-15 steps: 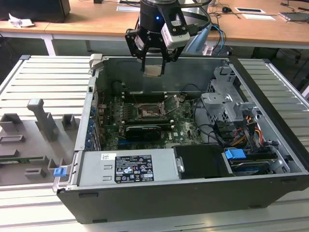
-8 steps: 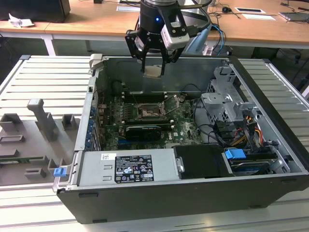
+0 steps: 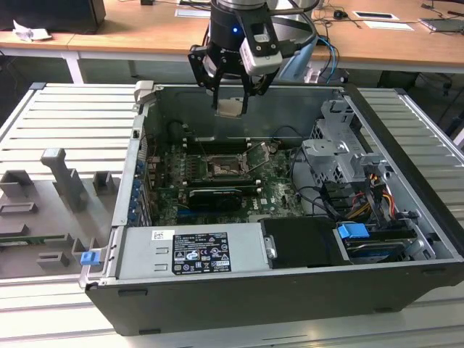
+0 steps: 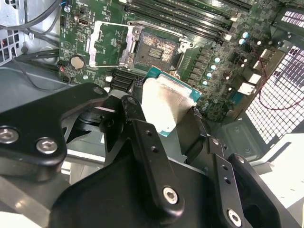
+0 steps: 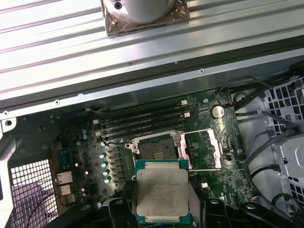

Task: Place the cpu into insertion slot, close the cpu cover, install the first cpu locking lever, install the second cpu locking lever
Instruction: 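Place the cpu into insertion slot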

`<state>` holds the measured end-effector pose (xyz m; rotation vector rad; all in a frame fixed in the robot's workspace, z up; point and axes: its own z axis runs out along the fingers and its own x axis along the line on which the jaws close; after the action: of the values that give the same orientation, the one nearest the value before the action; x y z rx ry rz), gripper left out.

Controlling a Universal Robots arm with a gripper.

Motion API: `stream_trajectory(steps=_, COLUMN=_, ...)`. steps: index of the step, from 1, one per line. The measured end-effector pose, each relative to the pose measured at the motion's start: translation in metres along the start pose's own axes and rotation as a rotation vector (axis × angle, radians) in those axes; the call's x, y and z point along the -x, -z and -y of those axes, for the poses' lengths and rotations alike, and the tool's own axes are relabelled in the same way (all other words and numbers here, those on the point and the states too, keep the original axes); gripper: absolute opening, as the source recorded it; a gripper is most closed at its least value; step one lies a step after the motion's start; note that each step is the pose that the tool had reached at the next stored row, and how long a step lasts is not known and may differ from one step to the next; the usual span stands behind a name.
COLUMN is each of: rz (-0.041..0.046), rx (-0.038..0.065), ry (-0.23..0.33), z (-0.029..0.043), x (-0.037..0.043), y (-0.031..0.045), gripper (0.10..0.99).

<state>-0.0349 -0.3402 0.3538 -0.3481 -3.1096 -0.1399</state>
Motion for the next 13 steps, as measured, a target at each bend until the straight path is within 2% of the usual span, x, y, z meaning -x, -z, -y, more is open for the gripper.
stream_trajectory(steps=13, rz=0.0063, rx=0.001, ry=-0.071, z=0.0001, x=0.0, y=-0.0011, gripper=0.529)
